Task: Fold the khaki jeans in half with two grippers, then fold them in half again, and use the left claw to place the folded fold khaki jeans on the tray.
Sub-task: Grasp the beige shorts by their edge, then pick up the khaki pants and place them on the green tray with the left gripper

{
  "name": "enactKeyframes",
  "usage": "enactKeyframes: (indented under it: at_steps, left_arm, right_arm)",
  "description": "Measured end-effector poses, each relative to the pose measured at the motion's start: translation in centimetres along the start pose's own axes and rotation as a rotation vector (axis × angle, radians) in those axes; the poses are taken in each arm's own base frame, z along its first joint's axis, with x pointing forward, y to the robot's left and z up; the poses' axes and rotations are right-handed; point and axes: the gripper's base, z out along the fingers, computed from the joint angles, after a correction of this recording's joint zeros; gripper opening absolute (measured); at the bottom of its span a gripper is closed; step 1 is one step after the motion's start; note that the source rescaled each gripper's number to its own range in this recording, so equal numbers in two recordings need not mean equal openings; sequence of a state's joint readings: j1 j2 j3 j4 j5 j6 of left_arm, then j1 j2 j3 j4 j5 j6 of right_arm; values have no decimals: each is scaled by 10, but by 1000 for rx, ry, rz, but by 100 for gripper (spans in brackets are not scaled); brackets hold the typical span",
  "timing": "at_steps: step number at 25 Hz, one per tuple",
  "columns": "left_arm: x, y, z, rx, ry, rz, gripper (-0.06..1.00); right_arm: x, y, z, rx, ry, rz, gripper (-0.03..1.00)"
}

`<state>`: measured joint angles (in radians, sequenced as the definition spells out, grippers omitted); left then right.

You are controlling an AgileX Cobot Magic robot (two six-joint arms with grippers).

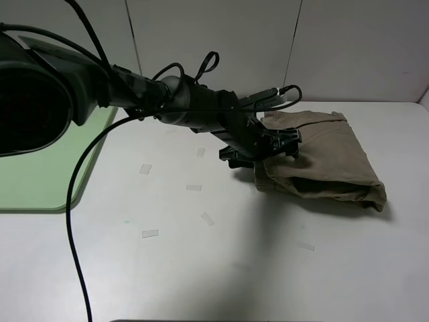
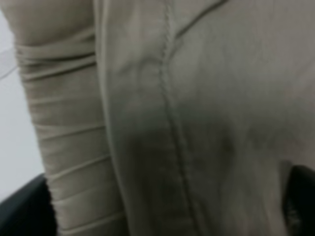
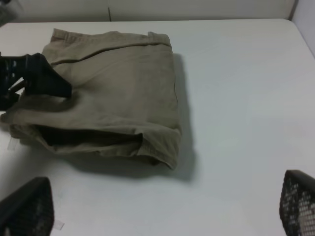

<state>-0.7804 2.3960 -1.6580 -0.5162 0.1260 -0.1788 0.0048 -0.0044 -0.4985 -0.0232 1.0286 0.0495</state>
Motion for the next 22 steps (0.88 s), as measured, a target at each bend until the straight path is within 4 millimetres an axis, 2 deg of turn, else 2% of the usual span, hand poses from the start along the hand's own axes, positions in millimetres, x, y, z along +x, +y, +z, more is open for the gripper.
enactKeyframes:
  at_steps: [3,9,14,15,19,22]
  left_arm:
    - [3,0,4,-3,7,2,72]
    - [7,2,8,-7,16,4,47]
    - [9,3,10,-12,28,1,11]
    - [10,3,10,-14,31,10,9]
    - [9,4,9,-30,43,55,9]
    - [3,8,-2,-53,107,67,9]
  right_arm:
    - [0,0,0,0,-1,0,100]
    - [0,0,0,0,-2,0,100]
    - [0,0,0,0,-2,0,100]
    - [0,0,0,0,-2,0,100]
    - [1,0,0,0,0,0,100]
    - [1,0,1,0,2,0,100]
